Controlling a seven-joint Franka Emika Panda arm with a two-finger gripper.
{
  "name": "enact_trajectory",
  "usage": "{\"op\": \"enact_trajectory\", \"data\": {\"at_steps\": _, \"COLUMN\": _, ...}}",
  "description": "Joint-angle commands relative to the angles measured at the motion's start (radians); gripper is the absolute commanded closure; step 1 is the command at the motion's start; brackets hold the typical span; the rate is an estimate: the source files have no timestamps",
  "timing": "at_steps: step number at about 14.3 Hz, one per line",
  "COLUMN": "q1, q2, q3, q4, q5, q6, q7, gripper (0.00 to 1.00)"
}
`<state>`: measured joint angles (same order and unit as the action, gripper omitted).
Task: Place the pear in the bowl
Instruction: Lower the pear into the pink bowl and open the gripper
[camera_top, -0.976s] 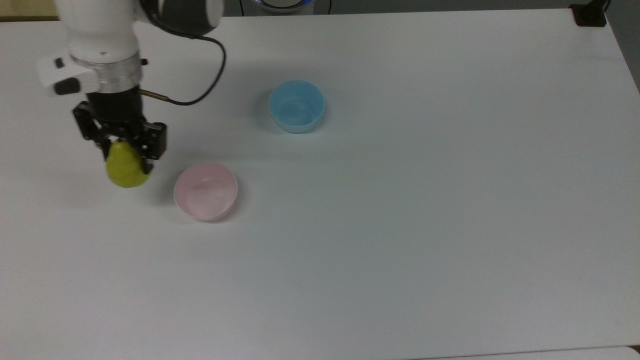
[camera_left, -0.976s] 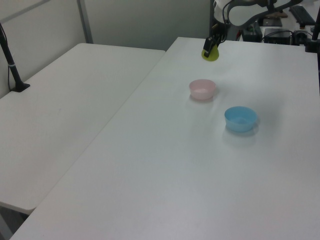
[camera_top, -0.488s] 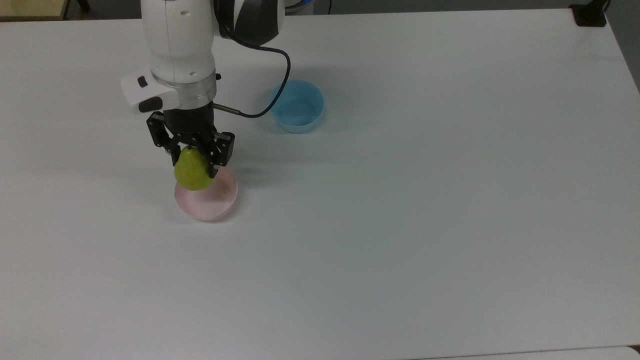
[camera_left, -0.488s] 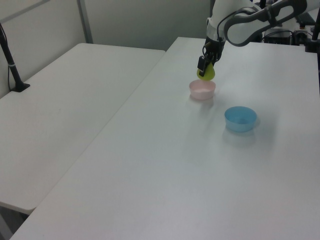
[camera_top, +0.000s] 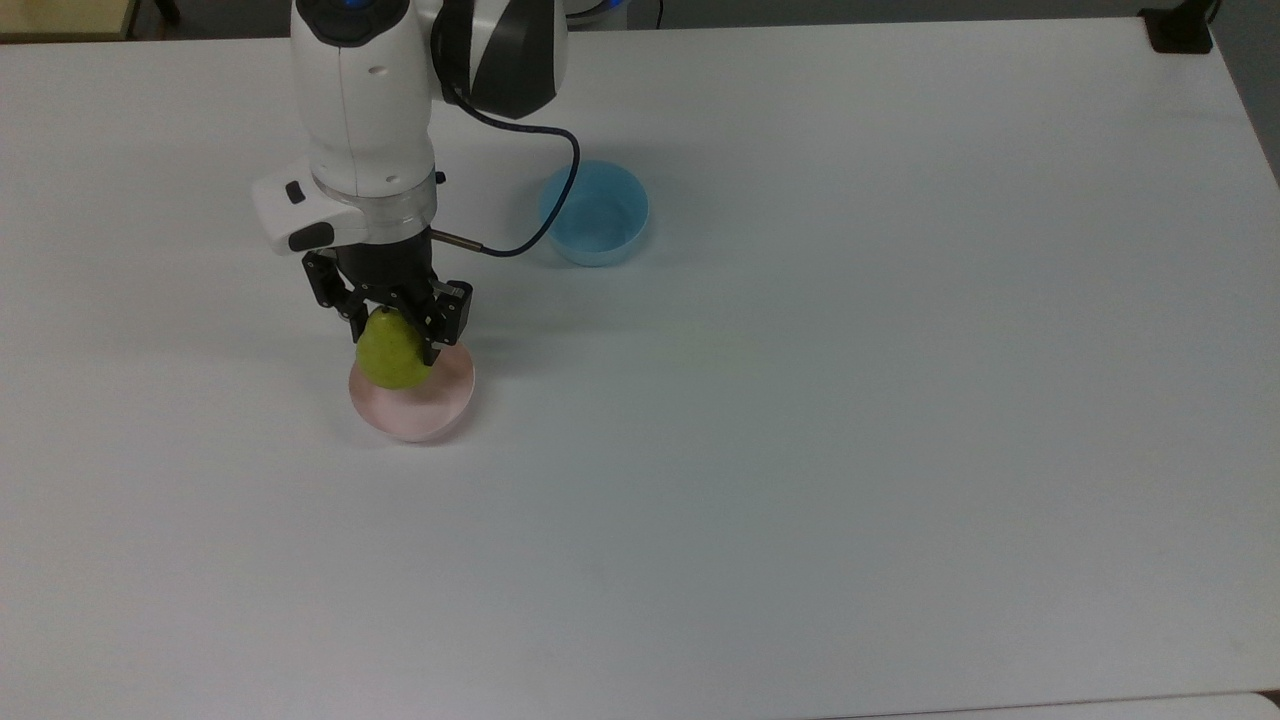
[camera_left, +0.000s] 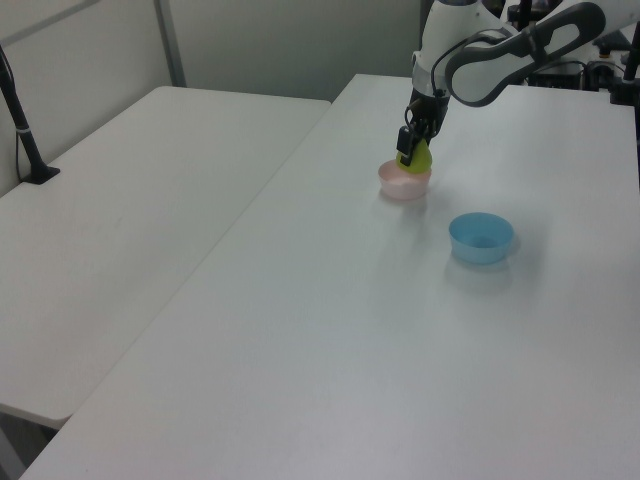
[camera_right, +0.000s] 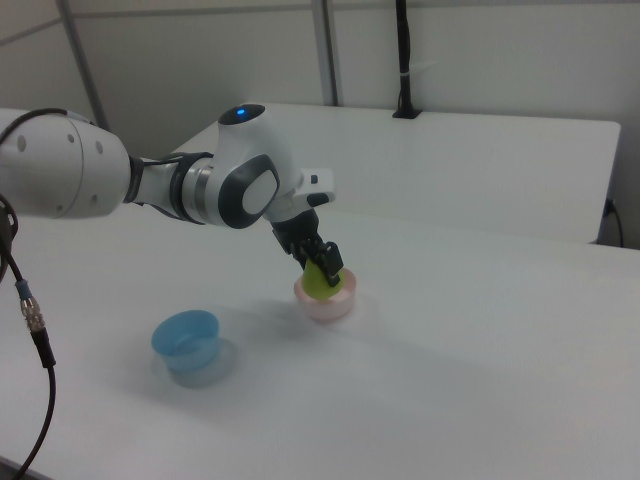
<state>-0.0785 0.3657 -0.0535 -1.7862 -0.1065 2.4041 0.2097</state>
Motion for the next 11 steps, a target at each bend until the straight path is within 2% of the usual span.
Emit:
{"op": "enact_trajectory", "data": {"at_steps": 1, "q1": 0.005, "q2": 0.033, "q3": -0.006, "q4": 0.019, "q5": -0.021, "q6": 0.038, "q7": 0.010, "gripper": 0.64}}
{"op": "enact_trajectory", "data": {"at_steps": 5, "q1": 0.006, "q2": 0.062, "q3": -0.005, "q4": 0.036, "q5": -0.019, "q6": 0.076, "q7": 0.010, "gripper": 0.64}}
{"op": "enact_trajectory", "data": {"at_steps": 8, "q1": 0.008, "q2": 0.085, "q3": -0.003, "q4": 0.040, "q5": -0.021, "q6": 0.085, "q7": 0.010, "gripper": 0.56}}
{"op": "enact_trajectory", "data": {"at_steps": 9, "q1": 0.008, "q2": 0.088, "q3": -0.003, "q4": 0.039, "q5": -0.021, "q6": 0.104, "q7": 0.013, "gripper": 0.50}}
{"op": "enact_trajectory", "data": {"at_steps": 10, "q1": 0.008, "q2": 0.090, "q3": -0.003, "q4": 0.039, "q5": -0.021, "q6": 0.115, "q7": 0.019, "gripper": 0.31}}
{"op": "enact_trajectory", "data": {"at_steps": 11, "q1": 0.008, "q2": 0.090, "q3": -0.003, "q4": 0.039, "q5": -0.019, "q6": 0.115, "q7": 0.019, "gripper": 0.21}}
